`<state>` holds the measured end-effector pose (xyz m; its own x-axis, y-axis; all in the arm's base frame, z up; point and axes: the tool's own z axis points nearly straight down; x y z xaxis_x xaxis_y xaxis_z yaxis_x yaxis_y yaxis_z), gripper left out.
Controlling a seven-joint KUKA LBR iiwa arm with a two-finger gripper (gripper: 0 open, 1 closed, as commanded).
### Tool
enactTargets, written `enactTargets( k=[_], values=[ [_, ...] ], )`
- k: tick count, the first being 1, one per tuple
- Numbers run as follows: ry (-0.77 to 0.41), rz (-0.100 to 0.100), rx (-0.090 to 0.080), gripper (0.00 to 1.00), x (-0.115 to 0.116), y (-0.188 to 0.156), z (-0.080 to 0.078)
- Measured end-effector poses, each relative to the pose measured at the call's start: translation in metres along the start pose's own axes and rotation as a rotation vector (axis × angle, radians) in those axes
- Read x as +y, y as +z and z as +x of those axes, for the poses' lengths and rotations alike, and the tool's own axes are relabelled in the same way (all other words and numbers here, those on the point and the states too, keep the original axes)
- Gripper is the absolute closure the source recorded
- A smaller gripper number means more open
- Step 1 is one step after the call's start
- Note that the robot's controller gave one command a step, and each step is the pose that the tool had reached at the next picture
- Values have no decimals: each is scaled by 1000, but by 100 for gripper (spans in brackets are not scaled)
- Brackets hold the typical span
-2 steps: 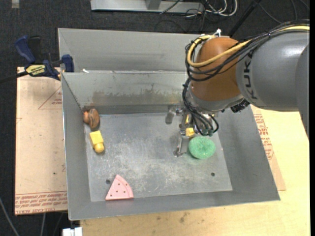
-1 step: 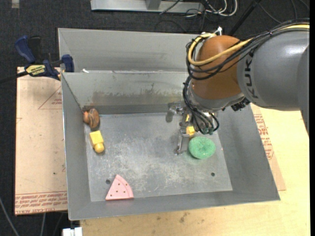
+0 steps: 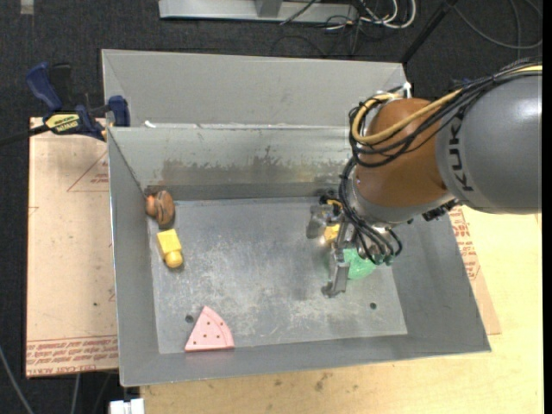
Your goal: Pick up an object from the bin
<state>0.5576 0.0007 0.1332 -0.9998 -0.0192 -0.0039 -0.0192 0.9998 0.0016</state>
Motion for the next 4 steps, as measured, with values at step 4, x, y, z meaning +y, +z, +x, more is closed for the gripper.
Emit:
enactTargets(
  k=[4],
  values=[
    [-123, 3, -15, 0, -37, -27, -10]
  ],
)
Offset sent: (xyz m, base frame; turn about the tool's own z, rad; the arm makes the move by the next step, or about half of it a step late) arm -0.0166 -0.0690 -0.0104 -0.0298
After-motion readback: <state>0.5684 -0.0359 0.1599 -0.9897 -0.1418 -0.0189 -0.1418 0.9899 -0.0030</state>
